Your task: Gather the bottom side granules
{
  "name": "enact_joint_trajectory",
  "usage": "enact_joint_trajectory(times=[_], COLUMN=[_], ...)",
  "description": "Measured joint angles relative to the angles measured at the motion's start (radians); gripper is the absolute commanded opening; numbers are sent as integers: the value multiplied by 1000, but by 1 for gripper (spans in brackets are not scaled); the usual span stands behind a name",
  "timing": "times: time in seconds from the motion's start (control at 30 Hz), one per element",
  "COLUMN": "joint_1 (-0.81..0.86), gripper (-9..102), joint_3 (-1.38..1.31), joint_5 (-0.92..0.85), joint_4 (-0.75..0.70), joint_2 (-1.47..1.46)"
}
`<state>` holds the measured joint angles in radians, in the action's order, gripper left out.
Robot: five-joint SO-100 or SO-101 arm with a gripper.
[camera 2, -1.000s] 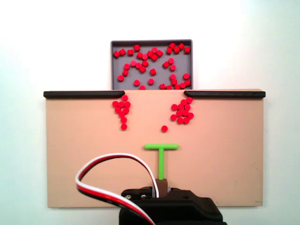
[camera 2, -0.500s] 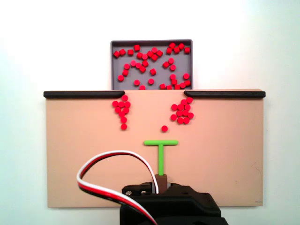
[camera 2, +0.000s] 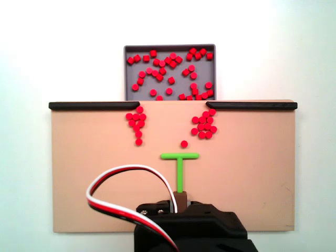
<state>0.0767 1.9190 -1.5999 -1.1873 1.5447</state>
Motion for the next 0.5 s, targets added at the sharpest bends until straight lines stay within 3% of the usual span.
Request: enact_joint_trajectory(times=[0.5], joint_1=[-8], gripper=[0], joint_3=[-55], joint_5=[-8], joint_4=[0], joint_2=[-49])
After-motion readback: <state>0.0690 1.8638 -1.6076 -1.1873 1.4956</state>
